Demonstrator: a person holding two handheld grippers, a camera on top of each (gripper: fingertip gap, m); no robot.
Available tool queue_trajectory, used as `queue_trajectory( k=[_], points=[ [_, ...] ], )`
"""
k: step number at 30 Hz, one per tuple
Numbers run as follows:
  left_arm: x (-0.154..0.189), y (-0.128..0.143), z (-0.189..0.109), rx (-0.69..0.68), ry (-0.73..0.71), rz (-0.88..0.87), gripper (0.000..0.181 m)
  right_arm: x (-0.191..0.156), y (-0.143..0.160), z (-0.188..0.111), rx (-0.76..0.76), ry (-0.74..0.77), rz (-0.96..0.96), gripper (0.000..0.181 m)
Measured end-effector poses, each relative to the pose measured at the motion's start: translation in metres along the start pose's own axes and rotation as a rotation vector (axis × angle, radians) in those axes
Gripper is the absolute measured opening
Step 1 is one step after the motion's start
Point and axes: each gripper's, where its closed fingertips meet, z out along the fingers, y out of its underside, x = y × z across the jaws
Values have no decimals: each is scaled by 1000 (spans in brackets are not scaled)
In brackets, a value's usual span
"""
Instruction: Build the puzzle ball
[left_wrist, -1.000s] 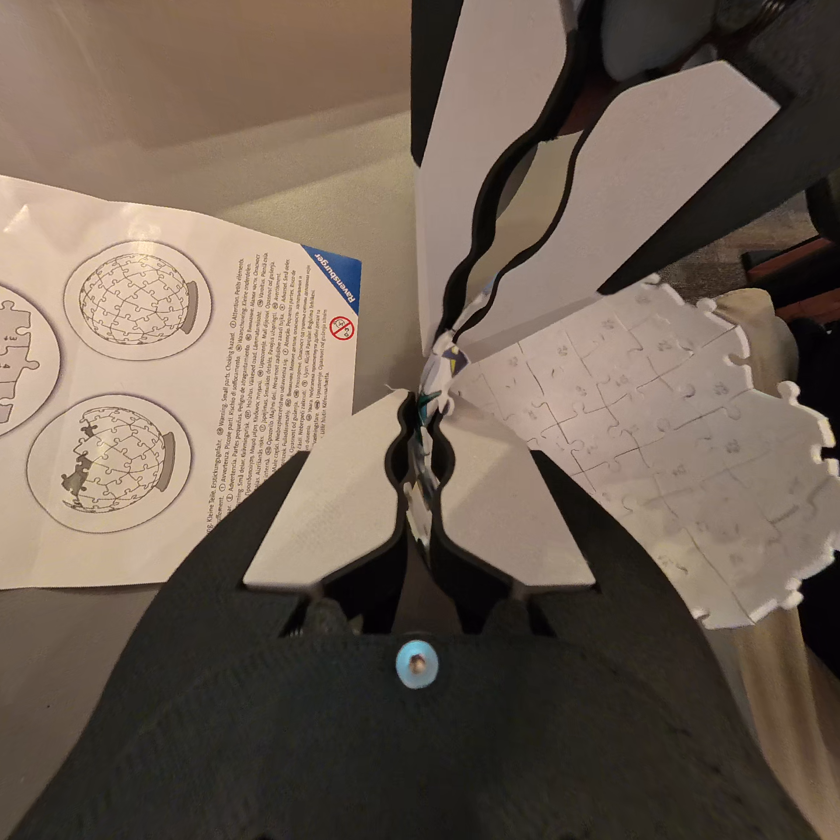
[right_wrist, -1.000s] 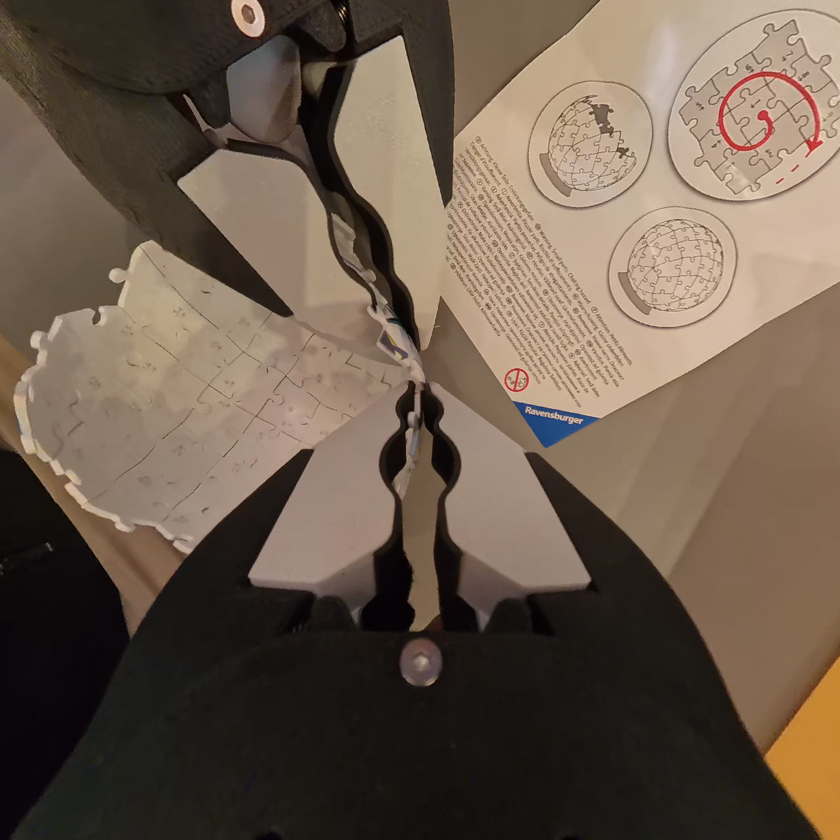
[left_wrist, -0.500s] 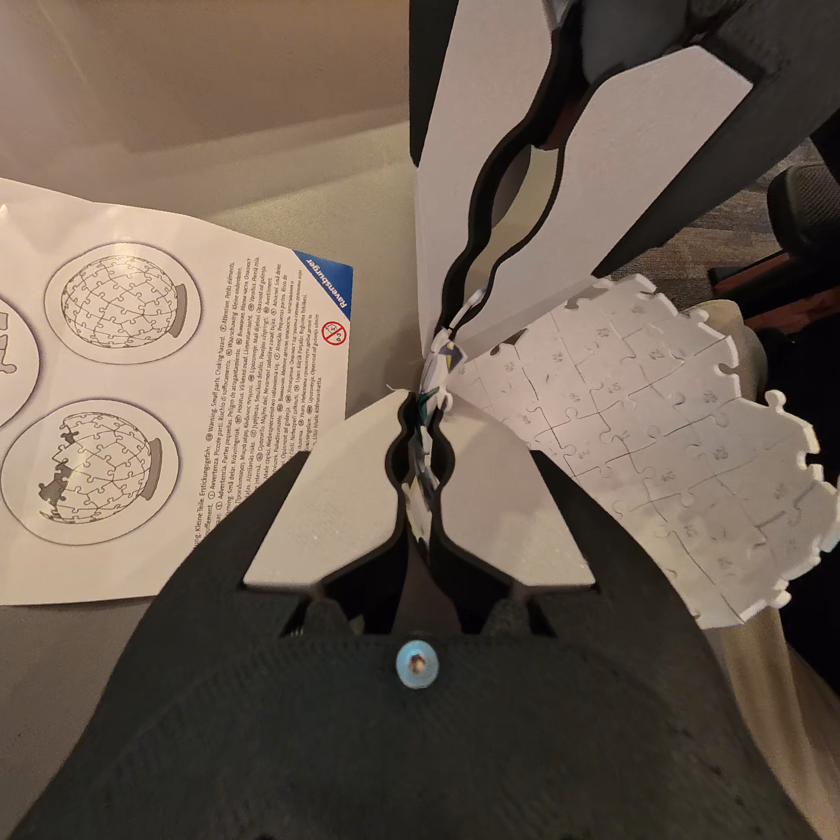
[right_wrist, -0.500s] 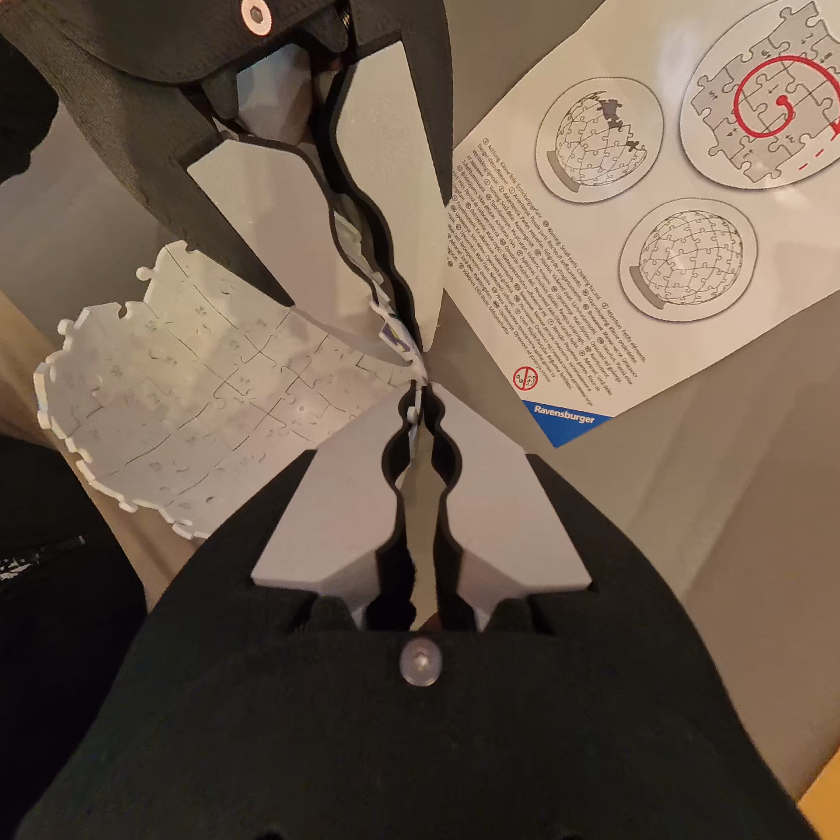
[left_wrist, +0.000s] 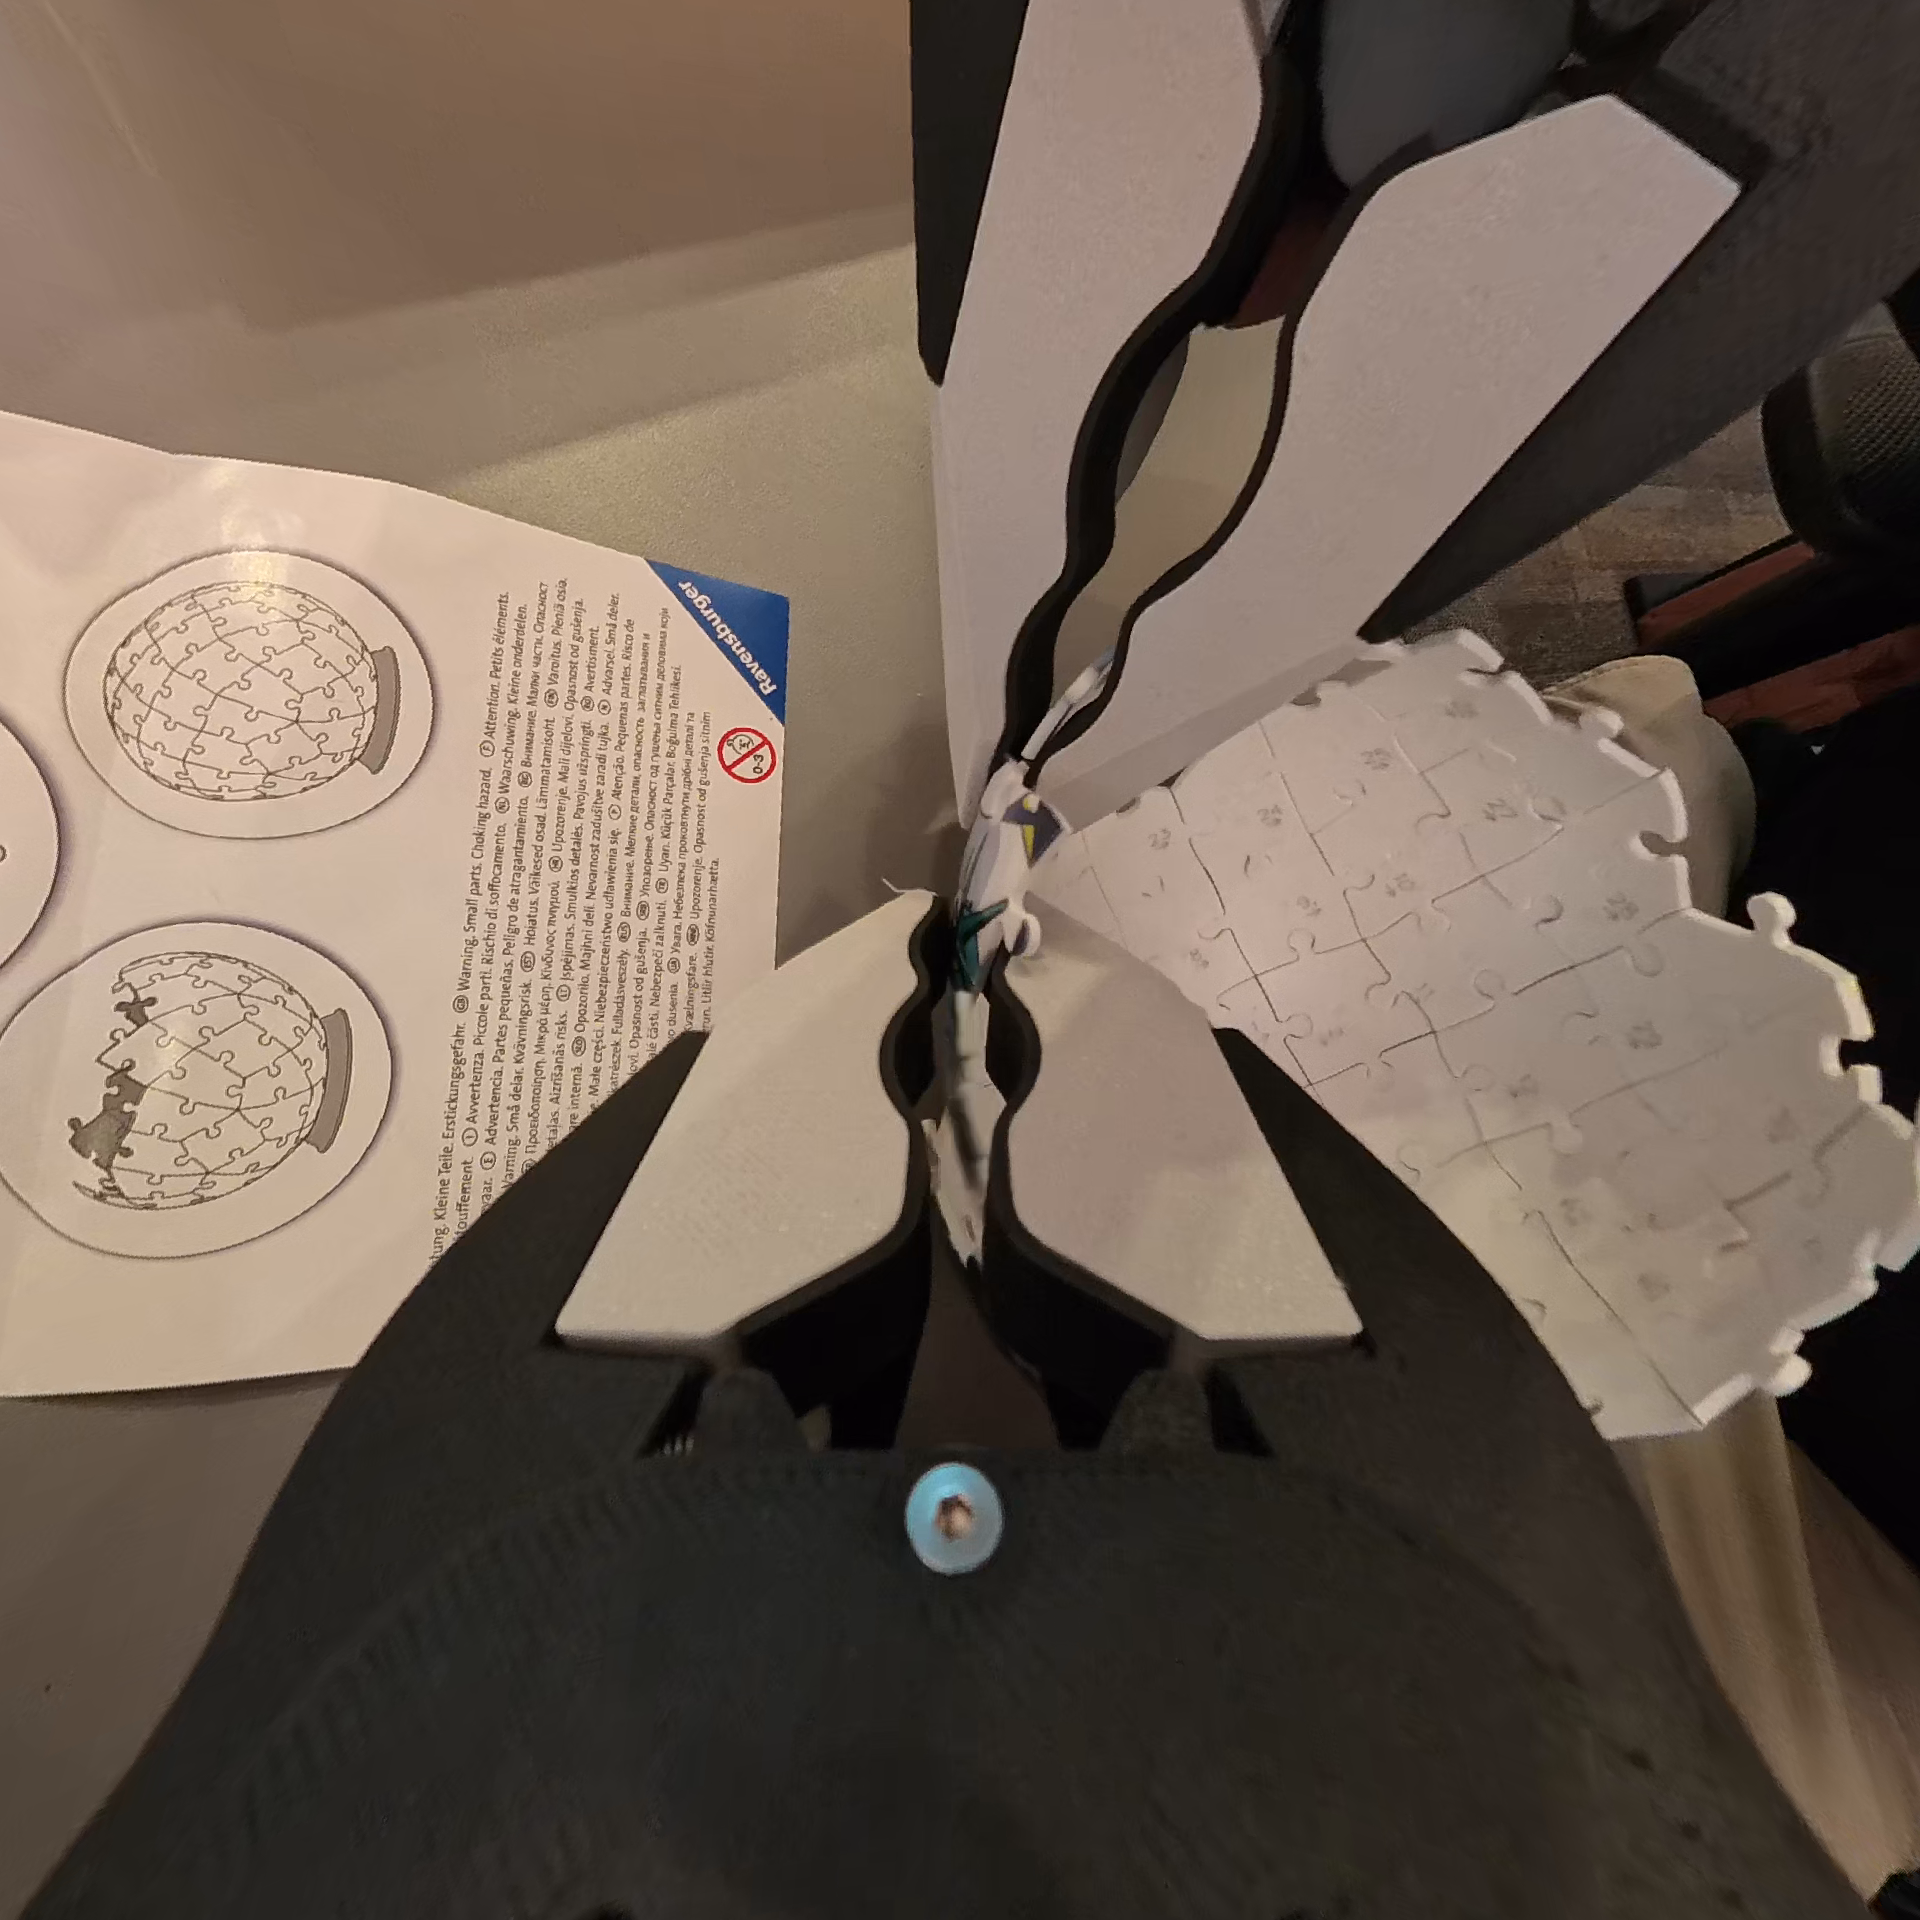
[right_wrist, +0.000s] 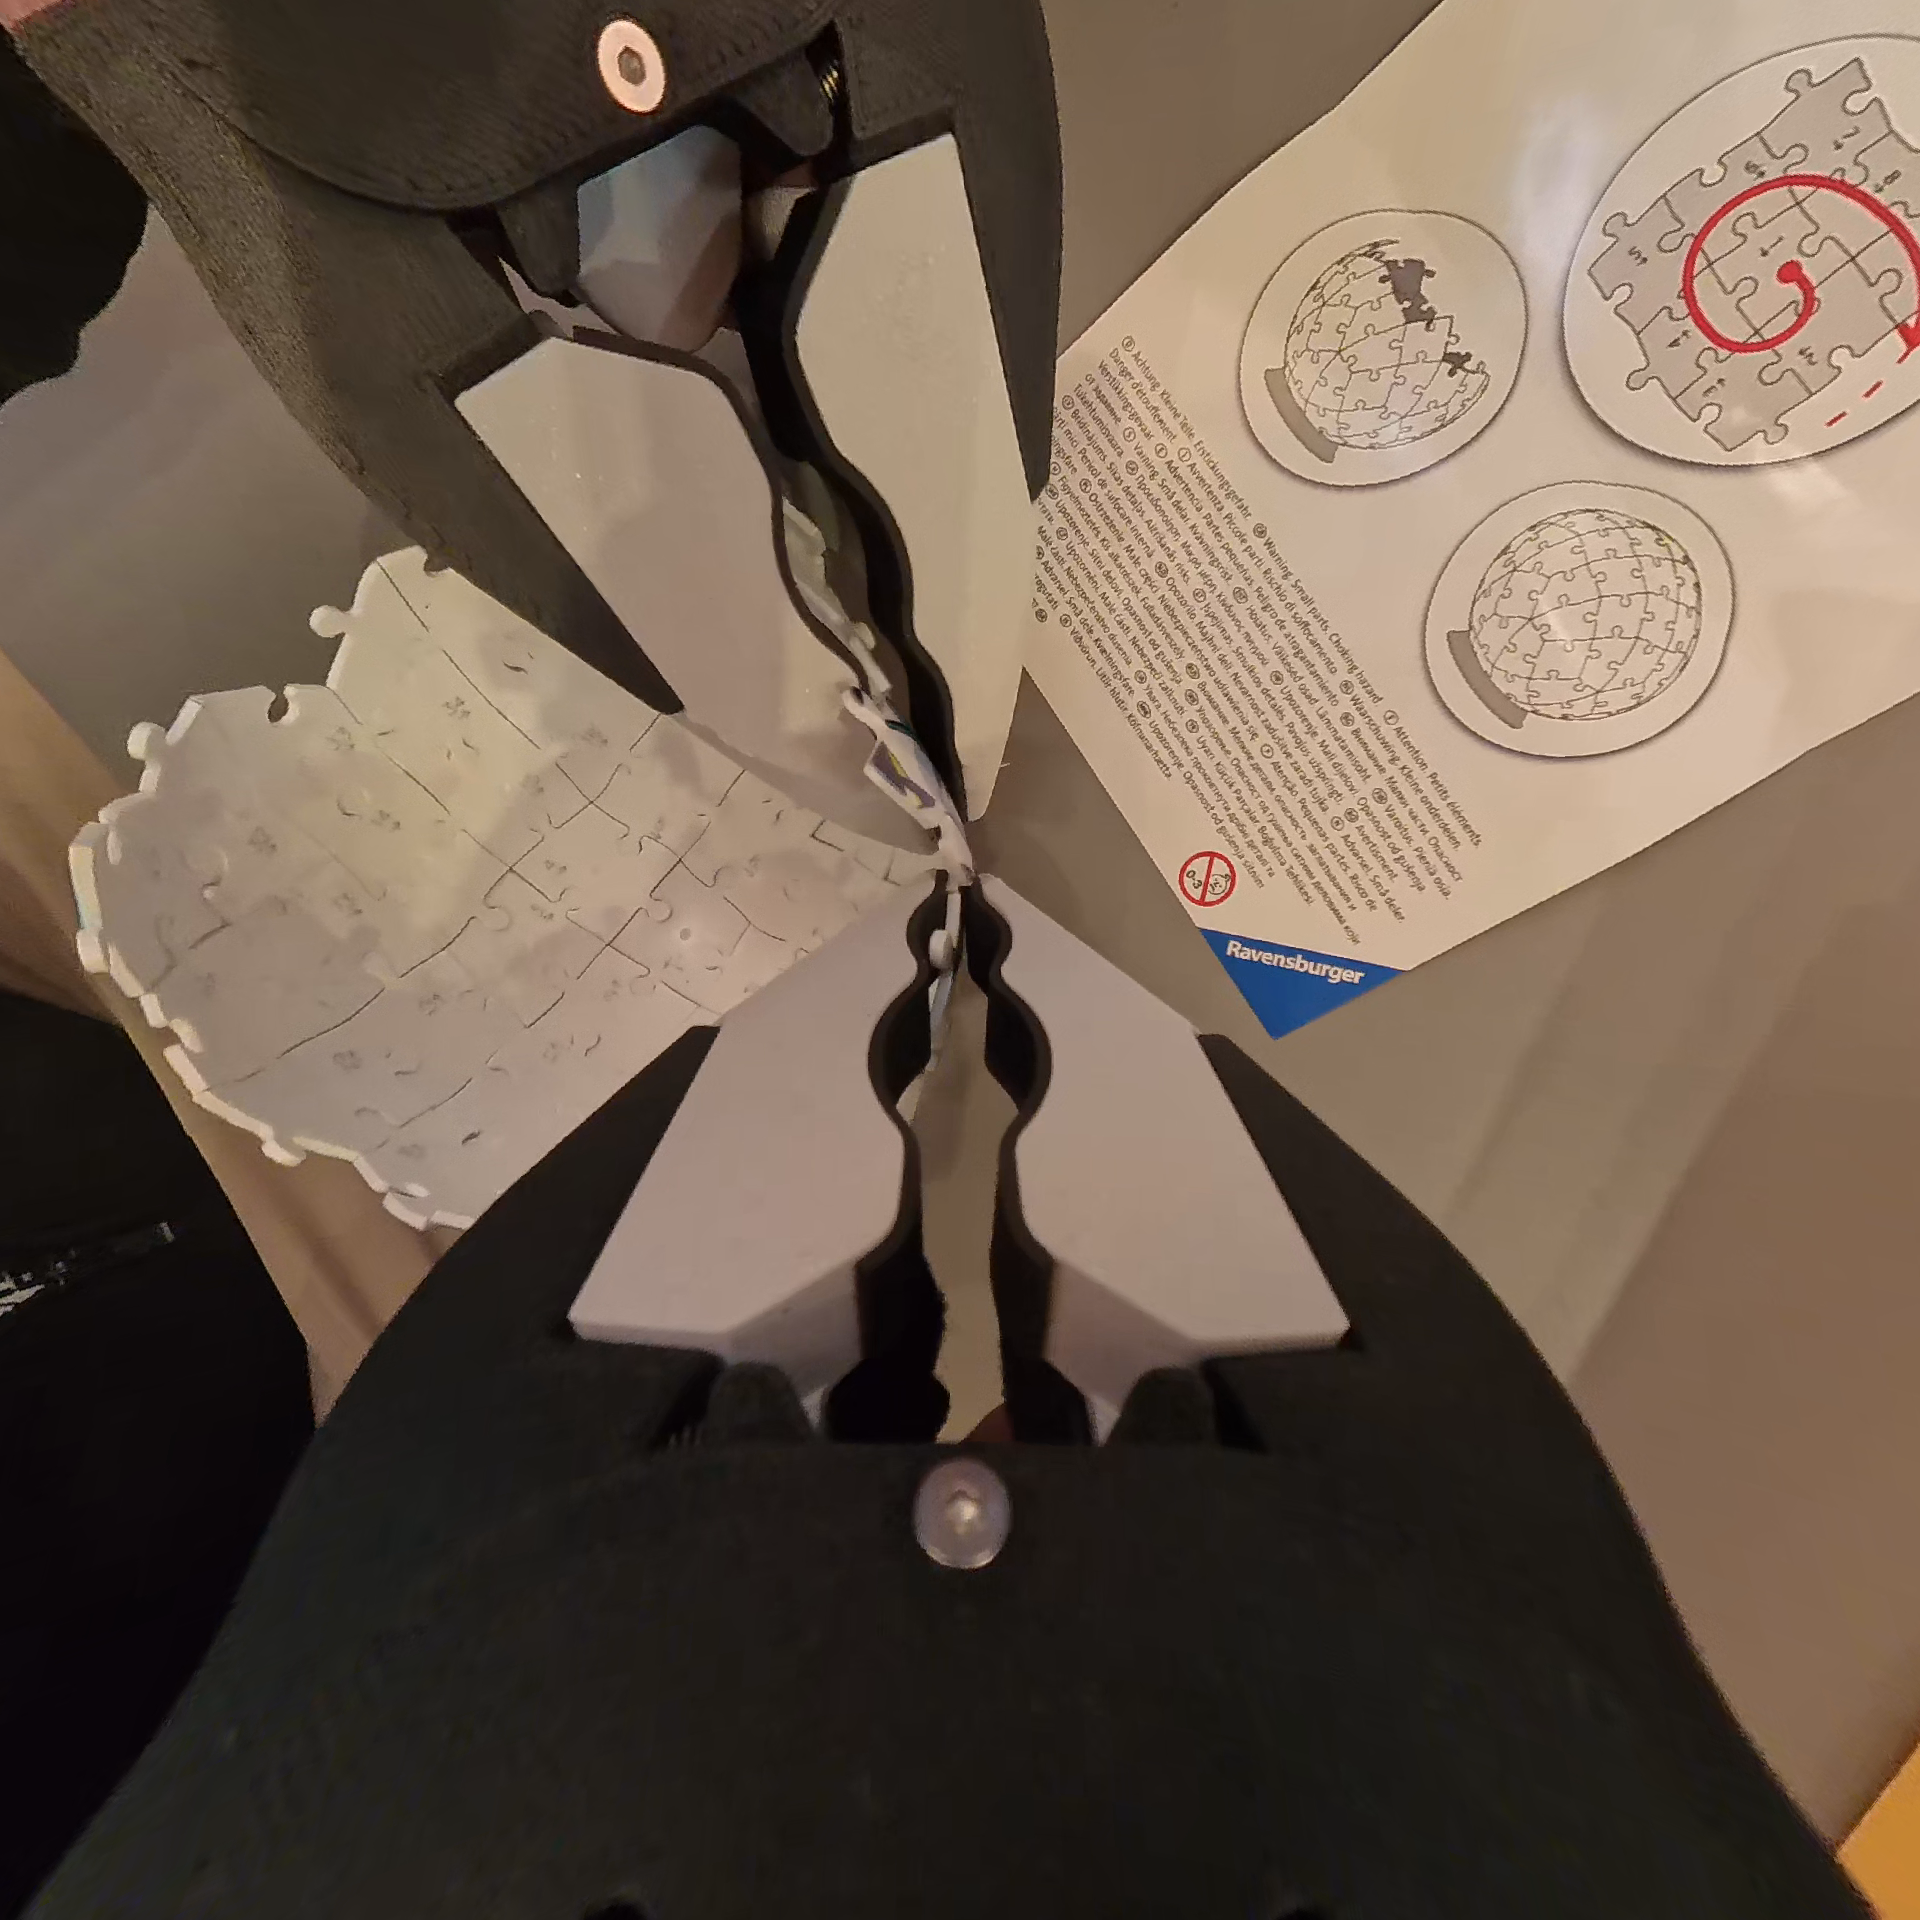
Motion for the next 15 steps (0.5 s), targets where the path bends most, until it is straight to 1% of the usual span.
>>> queue_trajectory(
  k=[1,4,6,8,10,12,15],
  points=[
    [0,0,0,-1,0,-3,4,0,0,0,-2,1,1,1],
    [-1,1,1,-2,-2,-6,3,0,1,-2,-2,-3,8,15],
    [0,1,0,3,1,-7,3,2,2,-5,-5,12,6,13],
    [1,1,0,5,4,-4,4,2,1,-7,17,11,3,7],
    [1,0,1,7,7,-8,4,2,-1,-8,36,7,0,6],
    [0,1,1,3,6,-9,4,1,-2,-7,48,4,-18,0],
    [0,2,1,2,10,-13,3,1,-3,-6,59,1,-28,0]
  ],
)
